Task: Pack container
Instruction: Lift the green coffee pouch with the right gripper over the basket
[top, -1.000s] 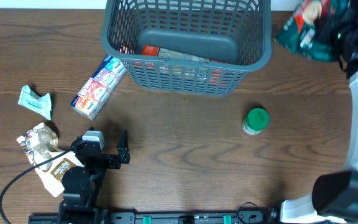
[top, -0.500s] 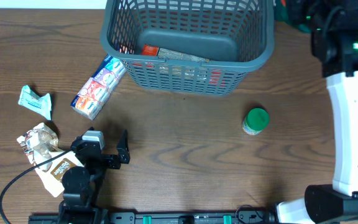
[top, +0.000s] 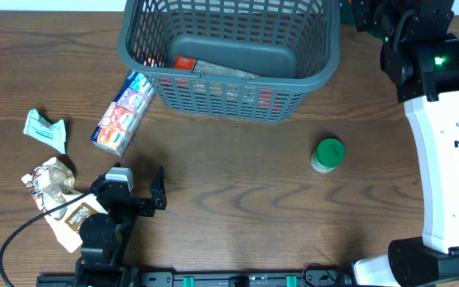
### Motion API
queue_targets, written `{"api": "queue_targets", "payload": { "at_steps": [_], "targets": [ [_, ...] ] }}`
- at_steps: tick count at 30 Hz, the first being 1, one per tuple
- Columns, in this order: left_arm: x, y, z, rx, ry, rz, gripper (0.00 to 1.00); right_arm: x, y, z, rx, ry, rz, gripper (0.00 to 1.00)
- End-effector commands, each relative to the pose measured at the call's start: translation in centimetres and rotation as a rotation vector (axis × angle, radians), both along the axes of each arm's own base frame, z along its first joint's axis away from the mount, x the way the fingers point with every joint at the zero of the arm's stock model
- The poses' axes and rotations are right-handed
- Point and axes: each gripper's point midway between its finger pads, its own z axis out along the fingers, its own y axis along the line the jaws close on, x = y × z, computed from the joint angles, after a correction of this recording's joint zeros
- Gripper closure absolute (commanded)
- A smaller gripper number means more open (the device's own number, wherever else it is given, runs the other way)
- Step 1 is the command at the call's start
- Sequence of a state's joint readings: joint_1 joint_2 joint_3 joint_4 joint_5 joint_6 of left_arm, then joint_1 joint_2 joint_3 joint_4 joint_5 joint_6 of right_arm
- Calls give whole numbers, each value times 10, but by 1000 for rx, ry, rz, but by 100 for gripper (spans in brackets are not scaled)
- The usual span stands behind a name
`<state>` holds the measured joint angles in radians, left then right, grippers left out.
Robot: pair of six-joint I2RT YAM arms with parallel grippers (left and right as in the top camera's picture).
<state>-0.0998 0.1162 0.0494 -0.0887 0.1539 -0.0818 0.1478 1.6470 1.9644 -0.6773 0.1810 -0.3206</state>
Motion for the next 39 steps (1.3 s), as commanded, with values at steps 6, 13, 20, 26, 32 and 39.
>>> {"api": "queue_targets", "payload": {
  "at_steps": [6, 13, 20, 26, 32, 39],
  "targets": [
    [-3, -2, -13, -6, 44, -12, 1, -6, -25, 40, 28, -110, -85, 99],
    [-3, -2, -13, -7, 44, -11, 1, -9, -57, 47, 3, -140, -234, 99],
    [-3, -2, -13, -7, 44, -11, 1, -4, -35, 68, 48, -225, -160, 99],
    [-3, -2, -13, -7, 44, -11, 2, -4, 21, 90, 116, -292, 95, 99],
    [-3, -2, -13, -7, 44, -11, 1, -8, 68, 78, 167, -238, 303, 99],
    [-3, -2, -13, -7, 44, -11, 1, -1, 107, 0, 100, 6, 502, 99]
  ]
}}
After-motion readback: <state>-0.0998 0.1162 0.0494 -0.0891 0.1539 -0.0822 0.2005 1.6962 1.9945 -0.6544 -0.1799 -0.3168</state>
